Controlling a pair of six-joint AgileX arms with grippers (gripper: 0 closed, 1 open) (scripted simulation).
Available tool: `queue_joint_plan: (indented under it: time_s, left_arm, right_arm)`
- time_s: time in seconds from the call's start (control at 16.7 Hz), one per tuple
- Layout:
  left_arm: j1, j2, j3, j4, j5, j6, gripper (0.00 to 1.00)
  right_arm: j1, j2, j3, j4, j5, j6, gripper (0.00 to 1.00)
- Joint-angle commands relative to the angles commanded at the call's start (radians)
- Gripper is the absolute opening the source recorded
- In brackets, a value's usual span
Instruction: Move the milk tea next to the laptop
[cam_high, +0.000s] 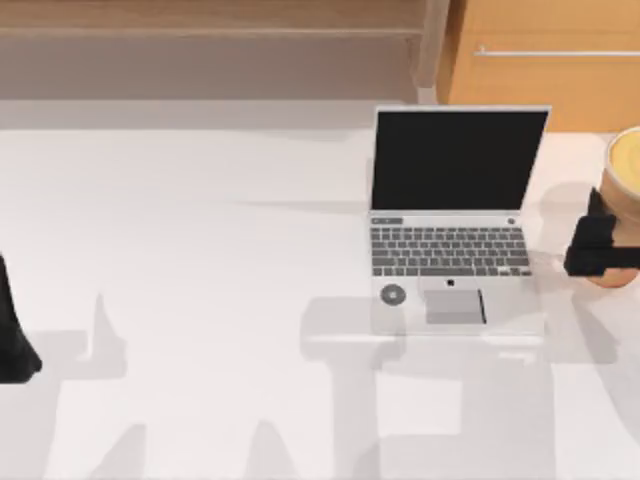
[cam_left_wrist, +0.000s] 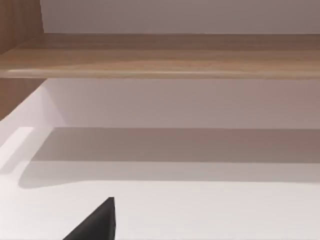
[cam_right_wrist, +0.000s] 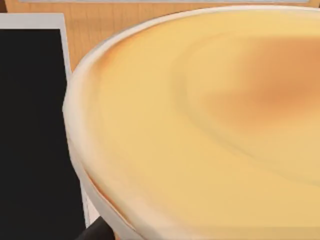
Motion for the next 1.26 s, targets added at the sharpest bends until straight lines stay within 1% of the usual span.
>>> queue_joint_plan:
  time_s: [0.12,0.9,0.96,1.26]
  left_arm:
    - [0.000,0.000,0.000,0.000,0.000,0.000,1.00]
    - [0.000,0.000,0.000,0.000,0.000,0.000,1.00]
    - [0.000,0.000,0.000,0.000,0.000,0.000,1.00]
    - [0.000,0.000,0.000,0.000,0.000,0.000,1.00]
  right_arm:
    - [0.000,0.000,0.000,0.000,0.000,0.000,0.00]
    - [0.000,0.000,0.000,0.000,0.000,0.000,0.98]
    - [0.000,0.000,0.000,0.000,0.000,0.000,1.00]
    - [0.000,0.000,0.000,0.000,0.000,0.000,1.00]
